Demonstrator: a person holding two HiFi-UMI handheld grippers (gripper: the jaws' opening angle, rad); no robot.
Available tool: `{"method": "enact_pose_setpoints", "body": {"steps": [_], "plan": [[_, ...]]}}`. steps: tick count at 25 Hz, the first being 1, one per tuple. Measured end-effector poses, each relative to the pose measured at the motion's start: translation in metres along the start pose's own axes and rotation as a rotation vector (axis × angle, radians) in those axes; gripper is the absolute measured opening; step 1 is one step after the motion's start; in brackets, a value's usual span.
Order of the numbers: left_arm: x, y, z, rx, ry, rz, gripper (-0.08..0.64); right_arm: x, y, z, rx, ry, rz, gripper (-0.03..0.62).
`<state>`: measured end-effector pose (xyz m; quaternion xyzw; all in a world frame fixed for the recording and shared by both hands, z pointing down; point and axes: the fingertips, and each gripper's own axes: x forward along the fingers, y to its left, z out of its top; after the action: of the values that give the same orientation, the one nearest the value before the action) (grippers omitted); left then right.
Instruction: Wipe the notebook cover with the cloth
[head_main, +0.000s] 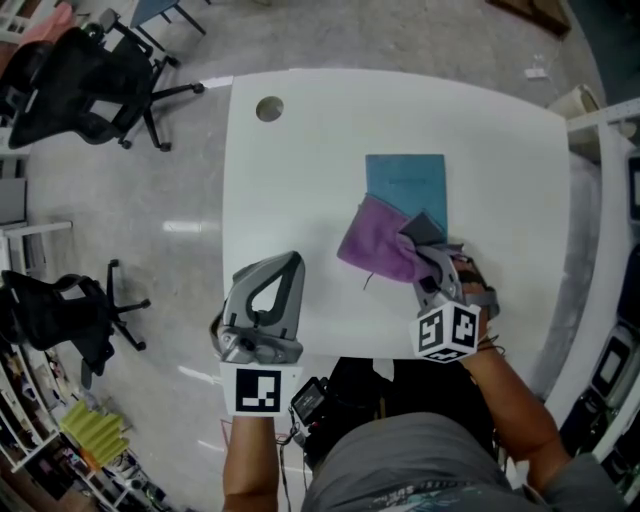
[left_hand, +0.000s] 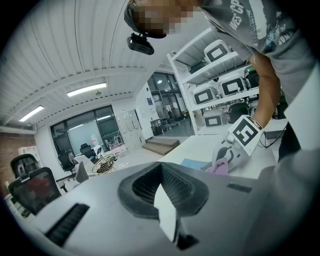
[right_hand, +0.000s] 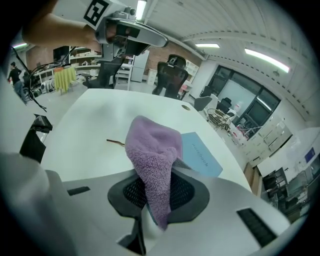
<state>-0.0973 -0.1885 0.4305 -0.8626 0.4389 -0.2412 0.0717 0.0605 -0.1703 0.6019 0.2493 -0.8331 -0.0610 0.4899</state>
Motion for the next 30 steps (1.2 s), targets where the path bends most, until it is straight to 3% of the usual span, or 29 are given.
{"method": "enact_pose_setpoints", "body": {"steps": [15, 30], "plan": [[-0.045, 0.005, 0.042, 0.027, -0.05, 0.001, 0.002, -0.078, -0.046, 0.038, 0.024, -0.073, -0.183, 0.083], [-0.106, 0.012, 0.101, 0.094, -0.124, -0.016, 0.002, -0.193, -0.084, 0.105, 0.041, -0.192, -0.382, 0.081]]}}
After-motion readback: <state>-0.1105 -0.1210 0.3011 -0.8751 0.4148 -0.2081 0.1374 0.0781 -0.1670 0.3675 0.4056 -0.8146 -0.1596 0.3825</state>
